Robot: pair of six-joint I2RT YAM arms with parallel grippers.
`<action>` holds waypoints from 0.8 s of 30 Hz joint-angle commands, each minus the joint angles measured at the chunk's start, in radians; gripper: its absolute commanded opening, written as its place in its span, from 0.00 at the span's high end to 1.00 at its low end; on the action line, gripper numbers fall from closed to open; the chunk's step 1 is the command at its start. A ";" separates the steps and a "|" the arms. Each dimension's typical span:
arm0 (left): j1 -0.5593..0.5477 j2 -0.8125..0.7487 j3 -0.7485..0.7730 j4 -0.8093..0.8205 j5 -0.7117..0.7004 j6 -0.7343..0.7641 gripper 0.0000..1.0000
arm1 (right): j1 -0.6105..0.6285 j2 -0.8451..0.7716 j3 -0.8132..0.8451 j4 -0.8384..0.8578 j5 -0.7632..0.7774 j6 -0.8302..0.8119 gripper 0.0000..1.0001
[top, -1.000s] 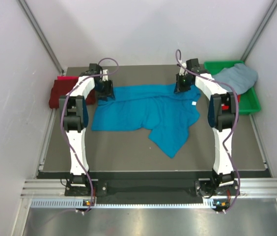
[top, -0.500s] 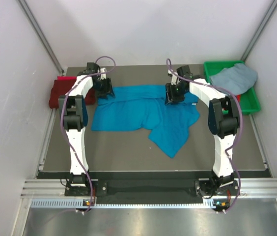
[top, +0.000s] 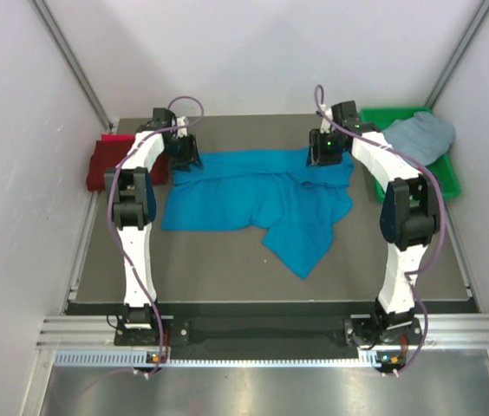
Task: Fold and stack the t-shirts
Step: Fold the tshirt
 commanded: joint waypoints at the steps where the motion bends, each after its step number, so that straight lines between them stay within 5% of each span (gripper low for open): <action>1: 0.008 0.026 0.044 0.016 -0.027 0.041 0.42 | -0.088 0.088 0.095 0.044 -0.007 0.060 0.55; 13: 0.006 0.049 0.076 0.034 -0.127 0.075 0.42 | -0.177 0.329 0.209 0.077 -0.124 0.099 0.53; 24: 0.006 0.167 0.209 0.056 -0.169 0.077 0.43 | -0.214 0.430 0.296 0.068 -0.069 0.090 0.52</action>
